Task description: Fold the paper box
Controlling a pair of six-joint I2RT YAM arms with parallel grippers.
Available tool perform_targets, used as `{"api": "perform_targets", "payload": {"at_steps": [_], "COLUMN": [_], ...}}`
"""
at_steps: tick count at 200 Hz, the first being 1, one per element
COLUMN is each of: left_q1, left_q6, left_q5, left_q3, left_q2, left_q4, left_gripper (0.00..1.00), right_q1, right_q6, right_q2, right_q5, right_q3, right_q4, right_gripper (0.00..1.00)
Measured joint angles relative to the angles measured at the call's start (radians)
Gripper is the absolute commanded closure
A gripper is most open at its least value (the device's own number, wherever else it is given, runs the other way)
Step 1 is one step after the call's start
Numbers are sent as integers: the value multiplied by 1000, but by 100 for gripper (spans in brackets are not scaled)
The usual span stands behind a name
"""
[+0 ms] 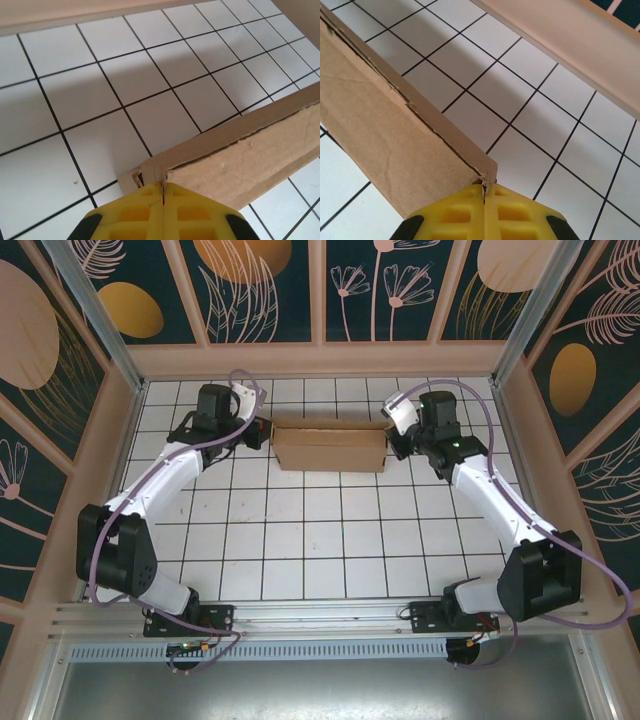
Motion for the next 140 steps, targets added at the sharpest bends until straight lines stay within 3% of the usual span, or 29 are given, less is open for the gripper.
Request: {"api": "perform_targets", "payload": {"at_steps": [140], "left_q1": [0], "left_q6": [-208], "left_q5": [7], "left_q3": [233], "left_q2": [178], "left_q4": [-173], "left_gripper": [100], "right_q1": [-15], "right_q6": [510], "right_q2": [282], "right_q5": [66], "right_q3": [309], "right_q4": [-221], "right_gripper": [100]}}
